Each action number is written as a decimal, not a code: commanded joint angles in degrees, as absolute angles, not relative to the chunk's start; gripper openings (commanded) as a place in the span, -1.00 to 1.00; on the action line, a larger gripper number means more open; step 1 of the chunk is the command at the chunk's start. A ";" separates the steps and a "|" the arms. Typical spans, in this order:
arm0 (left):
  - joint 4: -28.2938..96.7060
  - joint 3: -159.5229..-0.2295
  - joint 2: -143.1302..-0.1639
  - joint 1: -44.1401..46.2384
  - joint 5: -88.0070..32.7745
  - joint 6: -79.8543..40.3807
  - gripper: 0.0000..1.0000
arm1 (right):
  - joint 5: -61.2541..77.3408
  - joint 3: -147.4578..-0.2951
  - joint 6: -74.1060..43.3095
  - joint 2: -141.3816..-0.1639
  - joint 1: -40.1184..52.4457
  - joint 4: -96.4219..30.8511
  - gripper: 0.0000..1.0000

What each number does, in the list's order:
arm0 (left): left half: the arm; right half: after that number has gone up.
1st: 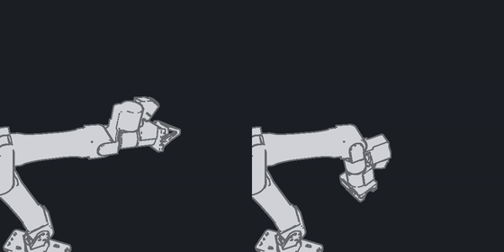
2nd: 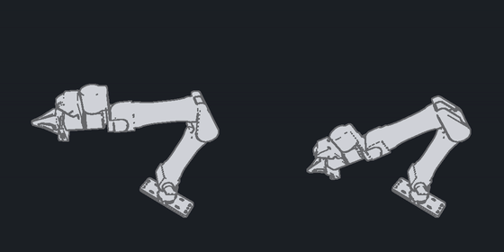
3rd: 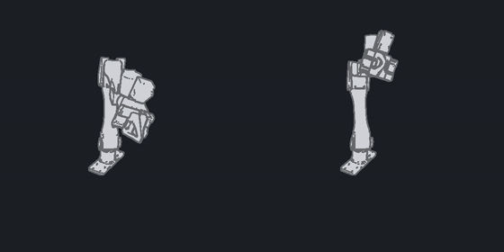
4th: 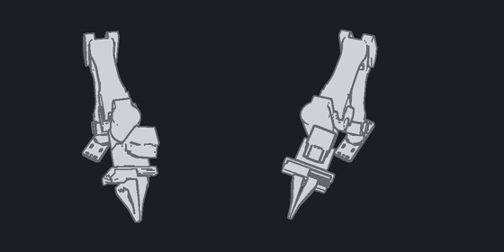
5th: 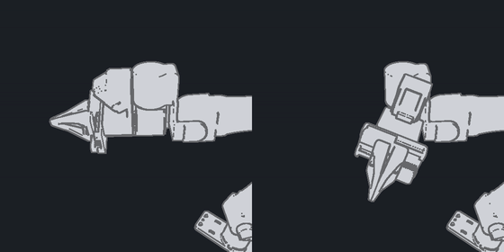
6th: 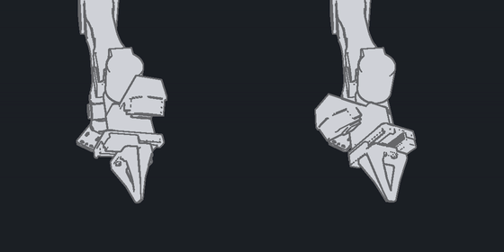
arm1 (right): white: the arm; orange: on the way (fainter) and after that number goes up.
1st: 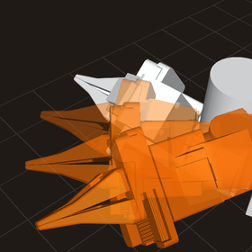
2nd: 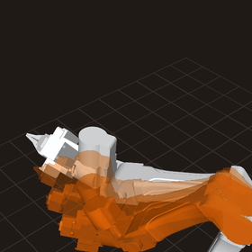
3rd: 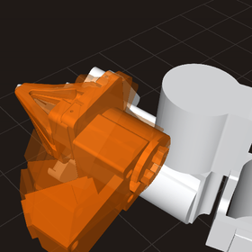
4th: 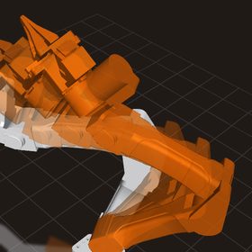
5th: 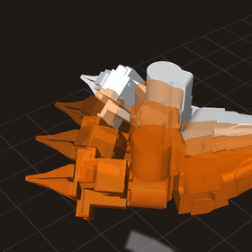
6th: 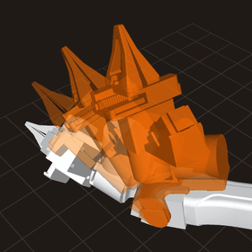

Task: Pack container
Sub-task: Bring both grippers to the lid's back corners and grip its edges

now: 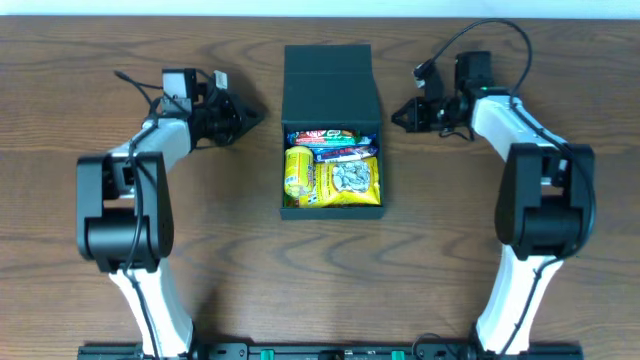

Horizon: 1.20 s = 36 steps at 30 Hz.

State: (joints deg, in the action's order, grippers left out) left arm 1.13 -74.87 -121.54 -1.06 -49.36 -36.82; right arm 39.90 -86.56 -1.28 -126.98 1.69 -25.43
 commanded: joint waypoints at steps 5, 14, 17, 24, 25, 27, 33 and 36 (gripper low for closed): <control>2.46 -86.59 -130.65 0.49 -55.00 -42.13 -0.89 | 44.03 -93.08 -8.38 -132.68 3.97 -24.14 -0.97; 3.86 -89.17 -134.65 1.67 -54.87 -43.97 -0.89 | 44.18 -94.72 -9.63 -134.54 4.16 -23.94 -0.97; 4.82 -89.17 -134.69 2.20 -54.68 -43.92 -0.89 | 44.47 -94.72 -9.65 -134.54 4.40 -23.77 -0.97; 1.85 -89.17 -134.69 4.03 -55.64 -43.92 -0.89 | 50.81 -94.72 -8.03 -134.54 5.13 -21.61 -0.97; 0.99 -89.17 -134.69 4.16 -56.23 -43.90 -0.89 | 52.25 -94.72 -7.55 -134.54 5.13 -20.93 -0.97; -1.39 -89.17 -134.69 4.27 -57.76 -43.75 -0.89 | 54.72 -94.74 -6.87 -134.54 5.02 -19.53 -0.97; -9.15 -90.24 -134.67 3.64 -62.33 -43.75 -0.89 | 61.08 -95.53 -5.43 -134.41 3.66 -16.99 -0.97; -10.20 -92.38 -134.67 3.27 -64.95 -43.27 -0.89 | 65.04 -97.06 -3.68 -133.86 2.57 -17.04 -0.97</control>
